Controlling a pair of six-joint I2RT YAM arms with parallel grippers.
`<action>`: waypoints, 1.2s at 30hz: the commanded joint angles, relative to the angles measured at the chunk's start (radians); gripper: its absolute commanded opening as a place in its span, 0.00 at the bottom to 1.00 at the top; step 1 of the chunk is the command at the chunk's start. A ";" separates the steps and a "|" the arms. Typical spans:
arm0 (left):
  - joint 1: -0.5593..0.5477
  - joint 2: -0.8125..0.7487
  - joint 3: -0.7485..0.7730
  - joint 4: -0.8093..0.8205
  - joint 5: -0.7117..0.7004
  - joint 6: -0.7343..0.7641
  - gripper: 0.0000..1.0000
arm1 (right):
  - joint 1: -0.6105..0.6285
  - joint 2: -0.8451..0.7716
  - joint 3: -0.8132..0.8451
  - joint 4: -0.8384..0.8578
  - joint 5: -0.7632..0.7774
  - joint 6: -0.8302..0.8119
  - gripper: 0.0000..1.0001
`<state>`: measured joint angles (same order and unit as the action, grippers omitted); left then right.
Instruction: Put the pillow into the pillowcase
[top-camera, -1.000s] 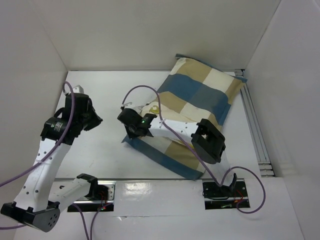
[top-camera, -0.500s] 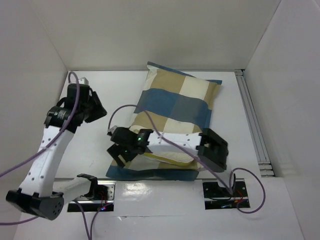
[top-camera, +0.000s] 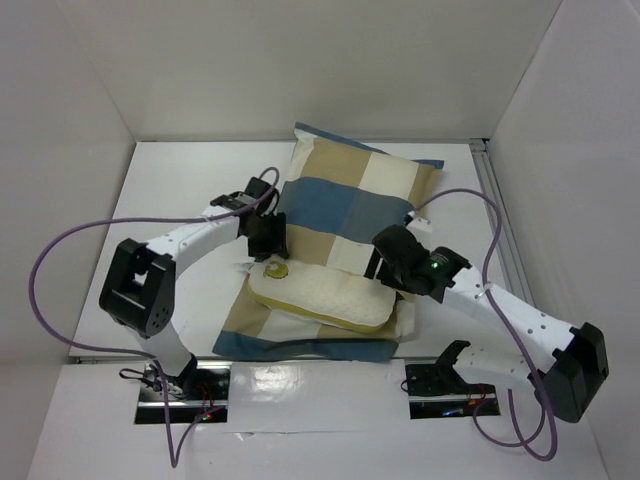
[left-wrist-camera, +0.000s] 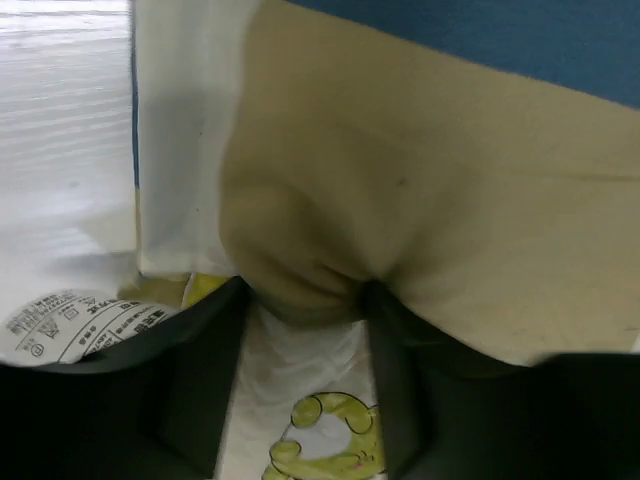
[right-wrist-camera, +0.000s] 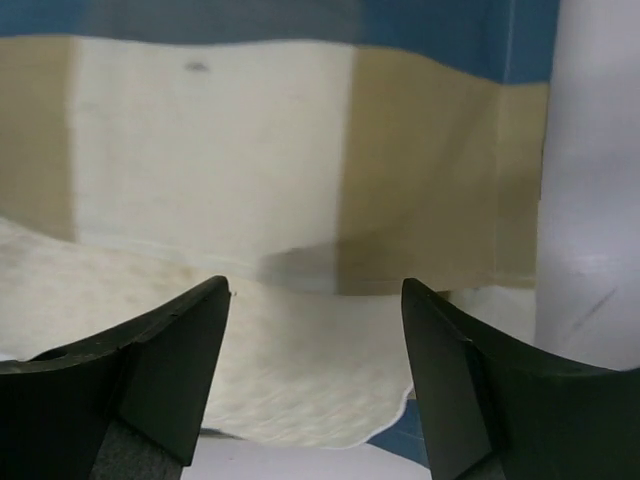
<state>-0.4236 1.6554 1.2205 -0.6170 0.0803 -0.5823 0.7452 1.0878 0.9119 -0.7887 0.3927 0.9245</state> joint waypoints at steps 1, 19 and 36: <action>-0.066 0.030 -0.013 0.063 0.064 -0.013 0.56 | -0.033 -0.005 -0.106 0.044 -0.078 0.087 0.75; -0.342 -0.465 -0.300 -0.213 -0.120 -0.330 0.07 | -0.193 0.803 0.649 0.274 -0.144 -0.544 0.47; -0.521 0.046 0.356 -0.449 -0.491 -0.189 0.88 | -0.445 0.275 0.064 0.385 -0.489 -0.423 0.80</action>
<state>-0.9096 1.6276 1.5120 -1.0008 -0.3351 -0.8154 0.2924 1.4139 1.0424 -0.4221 -0.0006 0.4789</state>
